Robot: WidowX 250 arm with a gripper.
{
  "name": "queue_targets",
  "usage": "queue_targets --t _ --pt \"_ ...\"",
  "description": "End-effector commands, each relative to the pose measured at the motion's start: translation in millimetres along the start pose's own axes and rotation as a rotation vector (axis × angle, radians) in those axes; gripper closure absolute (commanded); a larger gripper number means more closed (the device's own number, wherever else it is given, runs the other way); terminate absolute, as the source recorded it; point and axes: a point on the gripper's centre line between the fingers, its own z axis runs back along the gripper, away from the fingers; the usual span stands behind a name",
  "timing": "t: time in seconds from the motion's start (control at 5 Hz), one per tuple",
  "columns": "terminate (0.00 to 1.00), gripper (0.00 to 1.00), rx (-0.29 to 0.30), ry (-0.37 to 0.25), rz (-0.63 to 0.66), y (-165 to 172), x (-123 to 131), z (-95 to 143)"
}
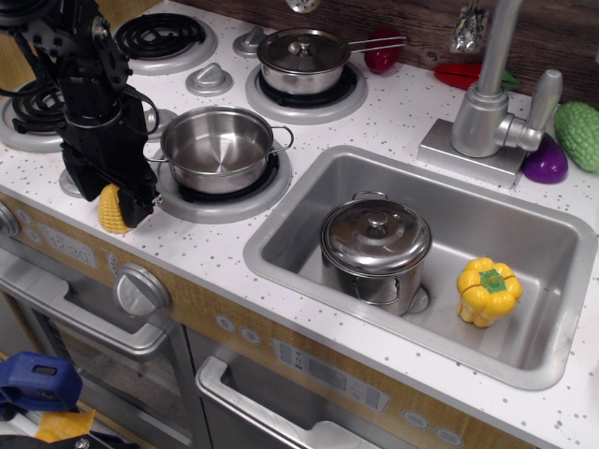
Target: Put corn in pan which is on stove
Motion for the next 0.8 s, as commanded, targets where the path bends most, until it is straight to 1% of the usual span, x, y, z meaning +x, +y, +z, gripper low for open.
queue_targets --t 0.0,0.2,0.4,0.6 --pt "0.0 1.0 0.044 -0.027 0.013 12.0 3.3 17.0" --pt "0.0 1.0 0.103 -0.038 0.017 12.9 2.3 43.6" --pt "0.0 1.0 0.195 -0.05 -0.003 9.5 8.6 75.3" --pt "0.0 1.0 0.23 -0.136 -0.052 -1.2 28.6 90.5"
